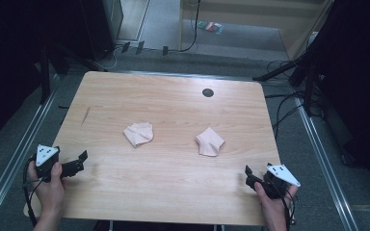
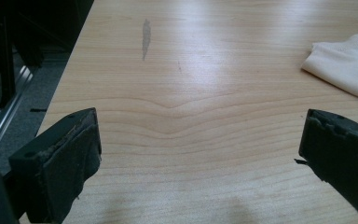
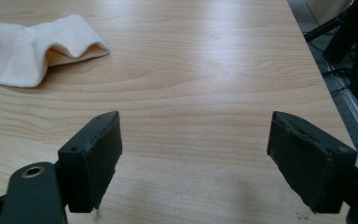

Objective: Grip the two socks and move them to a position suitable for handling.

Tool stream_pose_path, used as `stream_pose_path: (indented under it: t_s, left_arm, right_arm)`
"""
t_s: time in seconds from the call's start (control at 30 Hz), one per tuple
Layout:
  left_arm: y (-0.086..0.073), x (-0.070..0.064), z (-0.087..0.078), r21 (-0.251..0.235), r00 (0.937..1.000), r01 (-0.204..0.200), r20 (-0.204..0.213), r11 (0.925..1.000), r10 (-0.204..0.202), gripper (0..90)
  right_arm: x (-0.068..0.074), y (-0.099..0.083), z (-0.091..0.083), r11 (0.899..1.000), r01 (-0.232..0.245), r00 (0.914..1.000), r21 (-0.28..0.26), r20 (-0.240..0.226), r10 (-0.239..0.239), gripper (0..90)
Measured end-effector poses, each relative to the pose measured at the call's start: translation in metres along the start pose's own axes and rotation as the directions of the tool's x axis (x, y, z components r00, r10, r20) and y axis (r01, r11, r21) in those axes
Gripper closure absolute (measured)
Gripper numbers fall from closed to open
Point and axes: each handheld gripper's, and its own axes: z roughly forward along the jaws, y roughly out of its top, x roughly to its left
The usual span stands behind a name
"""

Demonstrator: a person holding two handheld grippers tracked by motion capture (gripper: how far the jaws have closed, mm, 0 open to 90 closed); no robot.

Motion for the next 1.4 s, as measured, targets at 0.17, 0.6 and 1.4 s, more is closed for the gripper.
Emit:
stream_pose_path:
  t_s: [0.17,0.6,1.4]
  left_arm:
    - [0.000,0.001,0.000,-0.006,1.0000,0.006,-0.001,1.0000,-0.006,0.0]
    - [0.000,0.004,0.001,-0.007,0.9991,0.042,-0.002,0.9991,-0.042,0.0]
    - [0.002,0.004,0.004,0.019,0.9991,0.042,-0.003,0.9989,-0.042,0.0]
  right_arm:
    - [0.000,0.003,-0.003,1.000,-0.004,1.0000,-0.003,0.005,0.004,21.3]
    - [0.043,0.035,-0.012,0.996,0.086,0.9945,-0.038,-0.057,-0.088,28.8]
    - [0.115,0.085,0.076,0.975,0.215,0.9587,0.061,-0.203,-0.199,43.6]
